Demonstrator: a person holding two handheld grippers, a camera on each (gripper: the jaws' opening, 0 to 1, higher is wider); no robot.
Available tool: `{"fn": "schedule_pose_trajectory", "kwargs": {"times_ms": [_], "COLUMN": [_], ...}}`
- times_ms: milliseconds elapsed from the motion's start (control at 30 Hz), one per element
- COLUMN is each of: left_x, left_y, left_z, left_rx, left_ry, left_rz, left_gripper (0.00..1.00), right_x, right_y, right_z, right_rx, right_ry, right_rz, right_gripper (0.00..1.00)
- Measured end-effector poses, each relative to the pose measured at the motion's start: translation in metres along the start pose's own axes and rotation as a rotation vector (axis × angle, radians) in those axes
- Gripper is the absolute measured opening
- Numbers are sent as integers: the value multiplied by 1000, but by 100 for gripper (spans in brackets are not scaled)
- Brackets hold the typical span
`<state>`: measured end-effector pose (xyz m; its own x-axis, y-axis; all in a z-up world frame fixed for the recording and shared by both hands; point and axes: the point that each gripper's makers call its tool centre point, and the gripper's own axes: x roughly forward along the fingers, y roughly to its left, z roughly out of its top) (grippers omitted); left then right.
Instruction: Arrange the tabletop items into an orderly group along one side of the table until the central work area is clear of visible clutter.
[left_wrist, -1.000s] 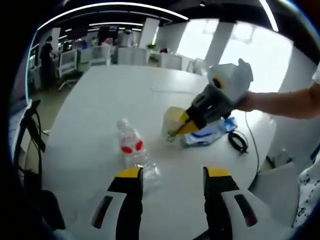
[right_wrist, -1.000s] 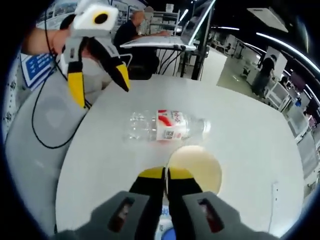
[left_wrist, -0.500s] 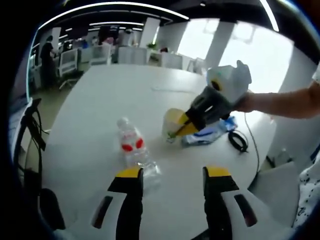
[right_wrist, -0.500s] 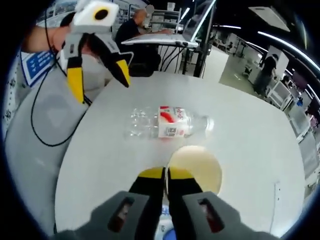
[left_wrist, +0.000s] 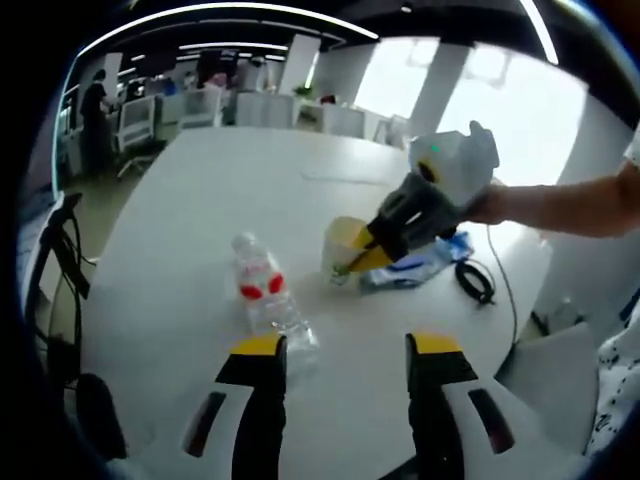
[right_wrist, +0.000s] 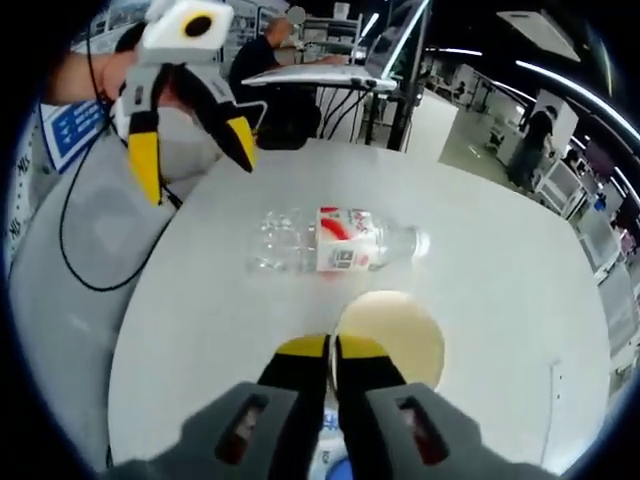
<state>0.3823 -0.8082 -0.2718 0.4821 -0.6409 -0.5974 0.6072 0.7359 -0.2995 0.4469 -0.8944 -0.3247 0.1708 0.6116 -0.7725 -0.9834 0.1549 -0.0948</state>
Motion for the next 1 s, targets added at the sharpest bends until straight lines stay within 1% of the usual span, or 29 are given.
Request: {"fn": "schedule_pose_trajectory", "kwargs": {"times_ms": [233, 367, 433, 500, 567, 767, 900, 1000], "left_x": [0, 0, 1, 1, 1, 1, 1, 1], "left_y": [0, 0, -1, -1, -1, -2, -3, -3], "left_z": [0, -1, -1, -1, 0, 0, 1, 1], "left_rx": [-3, -5, -5, -6, -4, -3, -2, 1], "left_ry": [0, 2, 2, 1, 0, -1, -3, -3], "left_rz": [-1, -2, -2, -3, -3, -4, -6, -5], "left_gripper": [44, 44, 44, 44, 44, 44, 44, 44], "right_x": [-1, -2, -2, -3, -4, -6, -9, -11], "right_y": [0, -3, -2, -3, -2, -1, -2, -1], "right_z": [1, 1, 2, 0, 3, 4, 8, 10], "right_rx": [24, 35, 38, 42, 50, 52, 66, 65], "right_ry": [-13, -14, -25, -20, -35, -35, -56, -59], "right_rz": [3, -10, -4, -8, -6, -8, -10, -9], "right_gripper": [1, 5, 5, 6, 8, 9, 12, 12]}}
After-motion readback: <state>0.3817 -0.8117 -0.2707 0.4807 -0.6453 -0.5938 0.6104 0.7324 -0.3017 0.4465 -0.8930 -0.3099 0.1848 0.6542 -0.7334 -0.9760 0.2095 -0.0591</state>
